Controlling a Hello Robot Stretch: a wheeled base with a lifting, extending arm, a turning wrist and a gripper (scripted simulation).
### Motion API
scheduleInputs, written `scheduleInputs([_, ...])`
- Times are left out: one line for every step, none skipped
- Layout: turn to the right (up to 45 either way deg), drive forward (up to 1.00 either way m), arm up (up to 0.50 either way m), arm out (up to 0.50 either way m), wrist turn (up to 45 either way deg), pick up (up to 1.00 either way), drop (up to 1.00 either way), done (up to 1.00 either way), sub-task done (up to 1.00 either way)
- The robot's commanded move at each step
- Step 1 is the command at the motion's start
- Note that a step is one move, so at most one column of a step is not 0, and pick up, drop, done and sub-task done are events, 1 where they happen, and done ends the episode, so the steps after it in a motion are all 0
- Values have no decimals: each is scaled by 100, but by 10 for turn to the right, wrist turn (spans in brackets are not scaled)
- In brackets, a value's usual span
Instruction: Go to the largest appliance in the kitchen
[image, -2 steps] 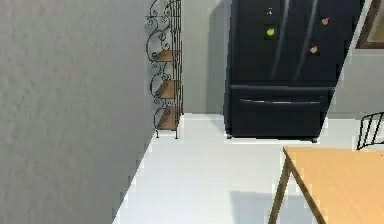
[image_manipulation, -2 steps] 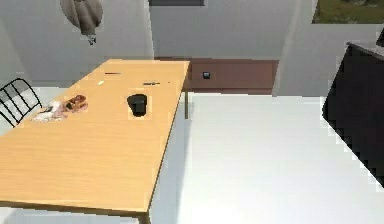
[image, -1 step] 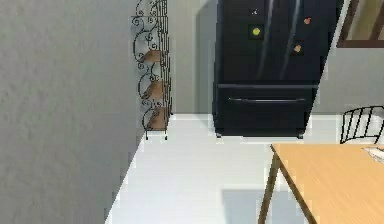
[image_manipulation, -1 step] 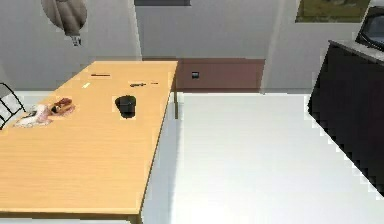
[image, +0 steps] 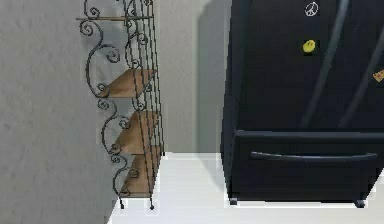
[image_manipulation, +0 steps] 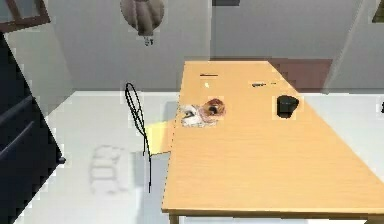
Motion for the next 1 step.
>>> scheduleInputs([60,0,0,0,0,0,0,0,0])
